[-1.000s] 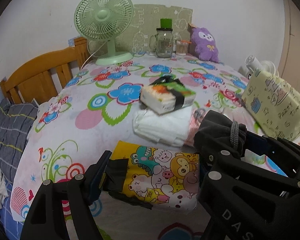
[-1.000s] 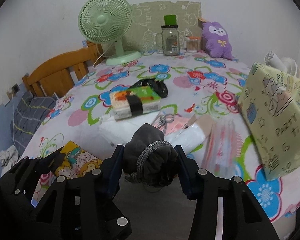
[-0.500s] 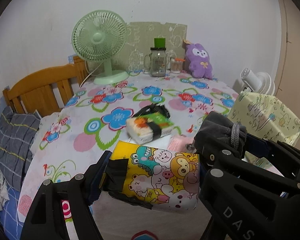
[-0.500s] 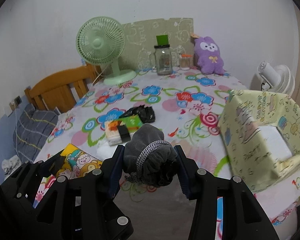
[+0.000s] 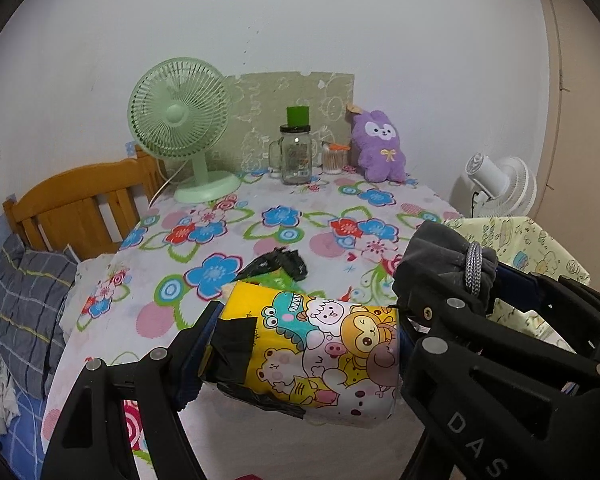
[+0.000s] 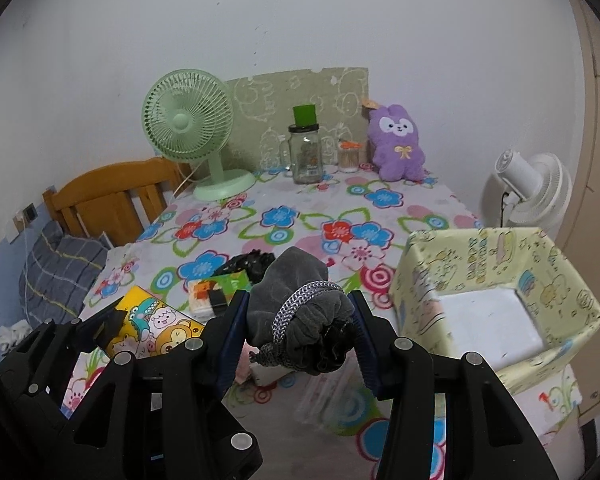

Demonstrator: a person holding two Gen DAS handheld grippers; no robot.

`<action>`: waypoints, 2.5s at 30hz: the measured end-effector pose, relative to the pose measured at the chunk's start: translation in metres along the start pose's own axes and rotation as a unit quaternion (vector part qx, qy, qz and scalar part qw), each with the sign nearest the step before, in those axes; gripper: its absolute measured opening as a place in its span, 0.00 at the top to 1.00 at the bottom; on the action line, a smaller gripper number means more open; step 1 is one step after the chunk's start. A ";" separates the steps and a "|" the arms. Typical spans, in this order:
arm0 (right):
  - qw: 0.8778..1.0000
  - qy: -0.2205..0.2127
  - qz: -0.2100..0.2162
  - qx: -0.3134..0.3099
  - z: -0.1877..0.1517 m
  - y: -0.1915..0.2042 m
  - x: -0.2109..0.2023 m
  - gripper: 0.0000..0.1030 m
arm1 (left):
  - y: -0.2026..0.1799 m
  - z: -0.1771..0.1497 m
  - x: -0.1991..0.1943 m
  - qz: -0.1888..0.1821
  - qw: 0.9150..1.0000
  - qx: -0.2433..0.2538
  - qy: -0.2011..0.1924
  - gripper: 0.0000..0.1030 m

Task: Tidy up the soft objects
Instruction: 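Carry both held pouches over to the yellow printed fabric box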

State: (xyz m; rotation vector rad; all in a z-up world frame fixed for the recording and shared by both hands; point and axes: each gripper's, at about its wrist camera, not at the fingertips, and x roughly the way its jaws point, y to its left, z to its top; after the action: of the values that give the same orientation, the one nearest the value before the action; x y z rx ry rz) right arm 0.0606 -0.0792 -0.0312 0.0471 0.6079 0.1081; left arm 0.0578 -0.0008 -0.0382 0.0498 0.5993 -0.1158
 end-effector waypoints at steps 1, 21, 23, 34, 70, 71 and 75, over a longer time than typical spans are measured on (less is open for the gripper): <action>1.000 -0.001 -0.001 0.000 0.001 -0.002 -0.001 0.49 | -0.002 0.002 0.000 -0.002 1.000 0.001 -0.002 0.21; 0.999 -0.029 -0.023 0.017 0.025 -0.058 -0.021 0.49 | -0.060 0.035 0.002 -0.034 0.999 0.031 -0.022 0.21; 0.999 -0.030 -0.026 0.019 0.028 -0.065 -0.023 0.49 | -0.067 0.038 0.002 -0.036 0.998 0.034 -0.024 0.21; 0.998 -0.032 -0.045 0.027 0.037 -0.100 -0.025 0.49 | -0.102 0.048 0.008 -0.057 0.997 0.050 -0.027 0.21; 0.995 0.010 -0.072 0.063 0.032 -0.204 0.025 0.49 | -0.185 0.056 0.083 -0.125 0.986 0.103 0.042 0.21; 0.995 0.012 -0.070 0.065 0.032 -0.206 0.026 0.49 | -0.186 0.056 0.082 -0.125 0.986 0.106 0.040 0.21; 0.995 0.015 -0.068 0.069 0.033 -0.210 0.031 0.49 | -0.188 0.056 0.084 -0.126 0.984 0.114 0.053 0.08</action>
State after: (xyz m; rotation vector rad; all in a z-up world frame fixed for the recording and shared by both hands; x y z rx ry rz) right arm 0.1227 -0.2849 -0.0380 0.1383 0.6463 -0.0664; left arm 0.1351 -0.1995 -0.0421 0.2035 0.6952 -0.4289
